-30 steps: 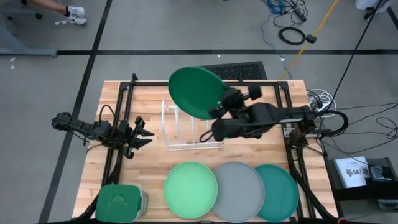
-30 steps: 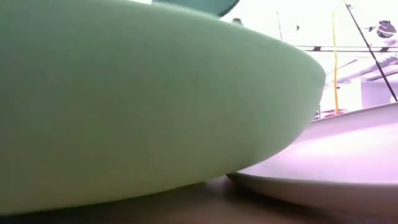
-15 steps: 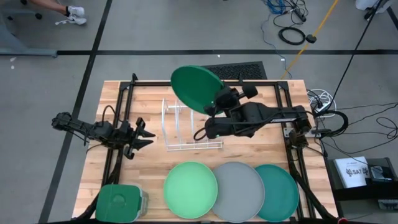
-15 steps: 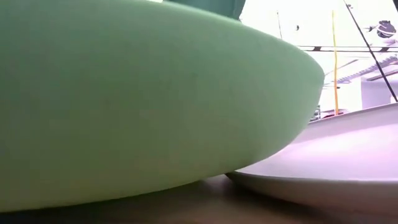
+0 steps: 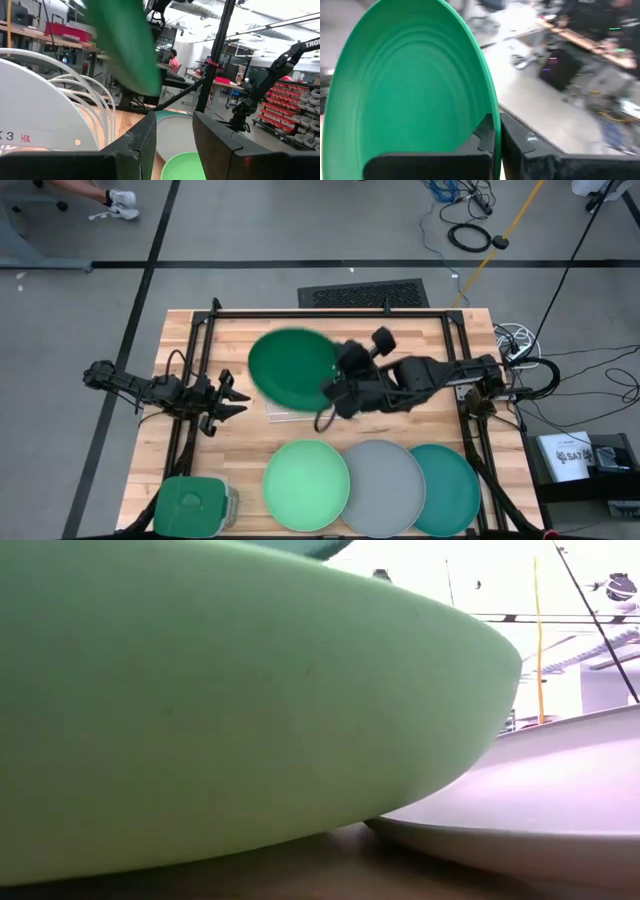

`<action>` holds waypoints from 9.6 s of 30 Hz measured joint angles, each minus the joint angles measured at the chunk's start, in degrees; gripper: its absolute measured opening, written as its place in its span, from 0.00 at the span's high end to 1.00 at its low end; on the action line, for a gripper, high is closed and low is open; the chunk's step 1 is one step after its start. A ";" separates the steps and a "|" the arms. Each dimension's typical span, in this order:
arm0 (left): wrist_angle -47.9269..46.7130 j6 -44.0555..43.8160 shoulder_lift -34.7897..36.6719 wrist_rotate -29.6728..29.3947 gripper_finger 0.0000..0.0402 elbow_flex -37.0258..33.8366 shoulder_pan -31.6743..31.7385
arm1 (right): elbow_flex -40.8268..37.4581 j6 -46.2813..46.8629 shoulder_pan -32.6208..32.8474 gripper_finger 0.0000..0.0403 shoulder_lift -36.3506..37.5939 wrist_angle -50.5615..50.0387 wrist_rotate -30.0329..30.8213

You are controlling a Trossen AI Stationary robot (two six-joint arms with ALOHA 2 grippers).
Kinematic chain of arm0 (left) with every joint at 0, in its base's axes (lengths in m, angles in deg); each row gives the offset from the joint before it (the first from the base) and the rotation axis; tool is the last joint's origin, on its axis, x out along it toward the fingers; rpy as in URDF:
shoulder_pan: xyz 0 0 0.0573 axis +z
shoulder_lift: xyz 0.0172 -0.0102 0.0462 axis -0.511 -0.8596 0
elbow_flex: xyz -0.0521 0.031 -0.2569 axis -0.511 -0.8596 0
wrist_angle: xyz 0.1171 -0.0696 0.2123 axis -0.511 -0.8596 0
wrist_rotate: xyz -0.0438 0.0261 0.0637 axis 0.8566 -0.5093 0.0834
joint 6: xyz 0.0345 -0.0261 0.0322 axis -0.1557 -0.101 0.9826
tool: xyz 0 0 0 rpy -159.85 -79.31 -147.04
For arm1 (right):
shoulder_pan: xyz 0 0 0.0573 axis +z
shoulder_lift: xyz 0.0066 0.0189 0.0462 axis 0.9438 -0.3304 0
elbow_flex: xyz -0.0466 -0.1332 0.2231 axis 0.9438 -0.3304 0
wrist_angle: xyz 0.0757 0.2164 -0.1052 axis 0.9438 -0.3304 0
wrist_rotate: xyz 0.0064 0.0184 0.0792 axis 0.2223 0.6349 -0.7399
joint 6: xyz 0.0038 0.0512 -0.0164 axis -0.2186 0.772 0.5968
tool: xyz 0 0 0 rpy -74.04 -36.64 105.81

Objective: Sort dishes
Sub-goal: Put the green plate into the white dish rack

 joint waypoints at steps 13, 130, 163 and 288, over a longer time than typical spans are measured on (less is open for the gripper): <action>-0.52 -0.13 0.00 0.02 0.68 -0.01 0.00 | 0.00 3.79 6.29 1.00 5.14 -1.50 -22.01; -11.06 41.67 -6.81 -3.69 0.47 29.79 0.02 | 0.57 -29.04 -44.67 0.99 -27.82 100.47 -122.47; -61.65 59.08 -42.85 -19.23 0.47 76.02 0.01 | 0.54 -27.91 -44.21 0.99 -27.71 96.16 -122.60; -77.06 43.95 -75.59 -8.82 0.47 75.93 -4.37 | 0.56 -37.78 -41.54 0.50 -27.69 77.13 -120.95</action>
